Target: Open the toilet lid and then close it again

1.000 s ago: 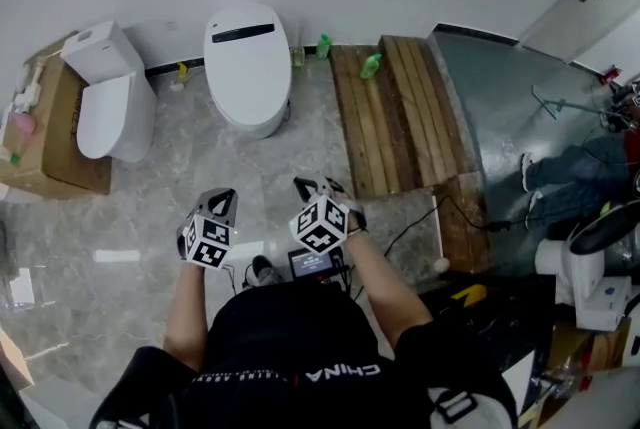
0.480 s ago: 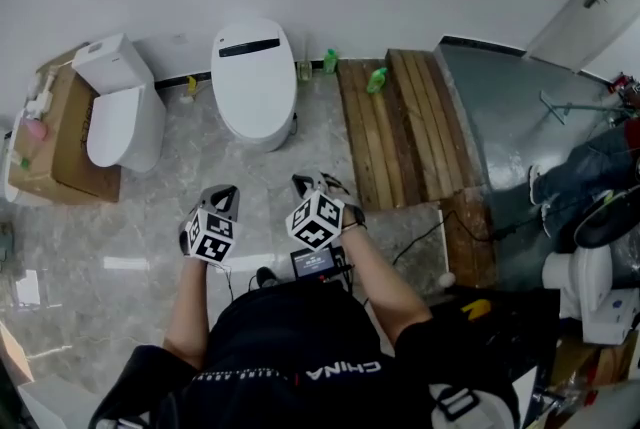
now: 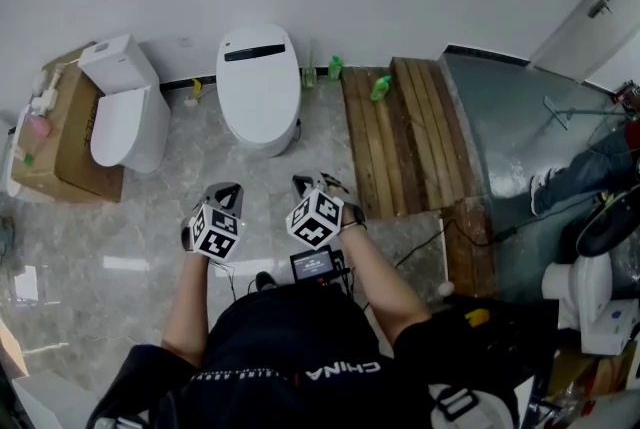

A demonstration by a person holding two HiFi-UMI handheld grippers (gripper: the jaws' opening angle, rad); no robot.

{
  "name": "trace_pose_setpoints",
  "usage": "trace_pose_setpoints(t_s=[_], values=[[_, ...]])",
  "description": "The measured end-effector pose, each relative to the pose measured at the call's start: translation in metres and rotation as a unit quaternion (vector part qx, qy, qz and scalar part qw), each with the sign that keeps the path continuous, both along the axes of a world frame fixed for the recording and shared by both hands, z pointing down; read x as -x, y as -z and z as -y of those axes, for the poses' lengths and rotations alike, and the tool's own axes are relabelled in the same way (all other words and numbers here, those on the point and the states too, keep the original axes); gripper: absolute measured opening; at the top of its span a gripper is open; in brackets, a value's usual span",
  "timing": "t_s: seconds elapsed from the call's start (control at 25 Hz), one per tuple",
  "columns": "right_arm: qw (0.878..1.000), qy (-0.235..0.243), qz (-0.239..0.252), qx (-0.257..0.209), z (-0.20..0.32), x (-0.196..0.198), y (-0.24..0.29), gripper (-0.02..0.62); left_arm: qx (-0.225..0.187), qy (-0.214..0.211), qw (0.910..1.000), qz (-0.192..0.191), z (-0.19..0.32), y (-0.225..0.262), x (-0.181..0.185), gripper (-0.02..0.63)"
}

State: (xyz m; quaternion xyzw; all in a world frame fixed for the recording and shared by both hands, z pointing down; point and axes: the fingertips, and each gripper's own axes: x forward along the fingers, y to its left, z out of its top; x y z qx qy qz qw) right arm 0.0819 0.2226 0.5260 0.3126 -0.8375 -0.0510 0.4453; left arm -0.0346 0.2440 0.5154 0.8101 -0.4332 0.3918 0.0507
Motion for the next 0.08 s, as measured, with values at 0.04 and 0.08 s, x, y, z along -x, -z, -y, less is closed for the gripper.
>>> trace_pose_setpoints(t_s=[0.04, 0.08], values=[[1.0, 0.0, 0.0, 0.001, -0.0006, 0.0003, -0.0001, 0.014, 0.0, 0.0, 1.0, 0.001, -0.0004, -0.0001, -0.0001, 0.011], [1.0, -0.001, -0.001, 0.002, -0.0012, 0.0007, -0.0003, 0.014, 0.001, -0.001, 1.0, 0.003, -0.0009, -0.0003, -0.0002, 0.011]])
